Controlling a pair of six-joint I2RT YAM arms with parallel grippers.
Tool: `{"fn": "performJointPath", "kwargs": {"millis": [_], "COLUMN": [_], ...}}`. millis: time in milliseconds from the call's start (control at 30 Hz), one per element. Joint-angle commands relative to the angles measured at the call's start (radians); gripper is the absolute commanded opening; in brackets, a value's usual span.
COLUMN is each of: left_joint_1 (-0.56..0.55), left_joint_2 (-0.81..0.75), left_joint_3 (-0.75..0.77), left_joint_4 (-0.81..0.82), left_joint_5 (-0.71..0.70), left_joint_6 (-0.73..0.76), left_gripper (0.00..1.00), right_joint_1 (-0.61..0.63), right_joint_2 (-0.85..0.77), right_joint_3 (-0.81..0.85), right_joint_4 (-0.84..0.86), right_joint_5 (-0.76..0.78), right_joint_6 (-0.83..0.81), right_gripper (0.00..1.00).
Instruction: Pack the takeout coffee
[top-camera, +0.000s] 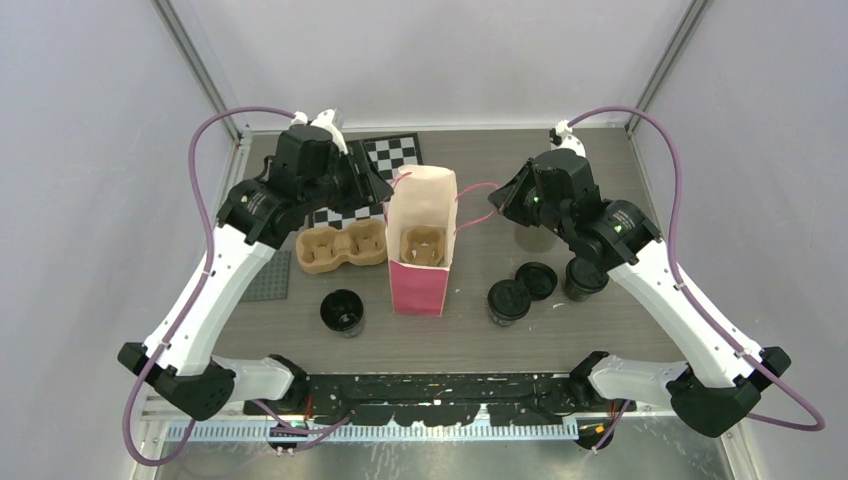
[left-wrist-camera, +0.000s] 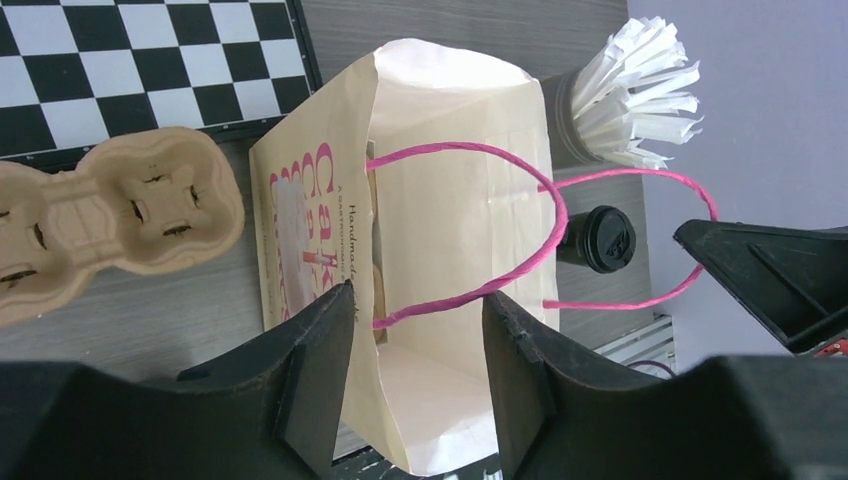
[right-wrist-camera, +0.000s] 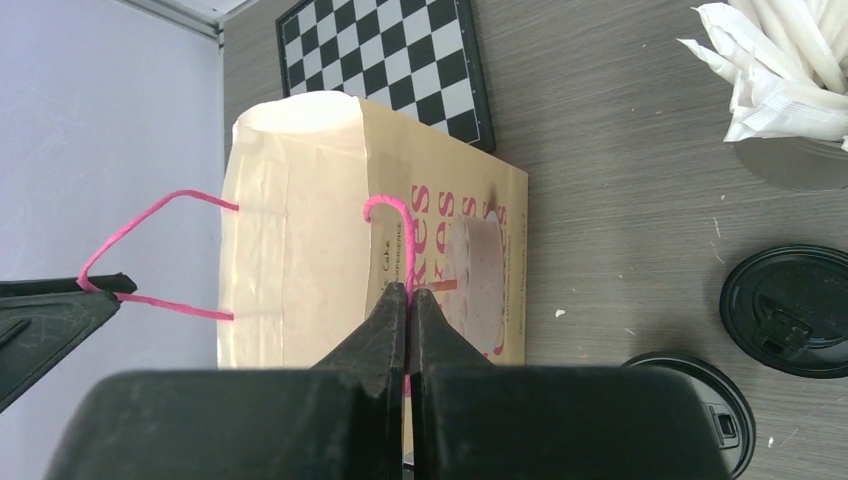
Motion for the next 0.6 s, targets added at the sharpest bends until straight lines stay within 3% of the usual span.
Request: {"fn": "performJointPath", "kwargs": {"millis": [0, 133, 267, 567], "left_joint_1": [0.005, 0.005, 0.005, -0.061], "left_joint_2": [0.013, 0.021, 0.05, 0.099], "left_joint_3": [0.027, 0.024, 0.057, 0.148], "left_joint_4": [-0.034, 0.031, 0.071, 0.027], "left_joint_5": [-0.011, 0.089, 0.176, 0.031], "left_joint_6": [-0.005, 0.077, 0.185, 0.413], "left_gripper": [0.52, 0.61, 0.63, 0.68], "right_joint_1": [0.002, 0.002, 0.002, 0.003], "right_joint_2": [-0.032, -0.026, -0.012, -0.012], "right_joint_3": [-0.005, 0.015, 0.032, 0.025], "right_joint_4": [0.032, 0.031, 0.03, 0.03], "right_joint_5": [0.015, 0.005, -0.024, -0.037], "right_joint_6": [-0.035, -0.065, -0.068, -0.062], "right_gripper": [0.0, 0.0, 0.0, 0.0]}}
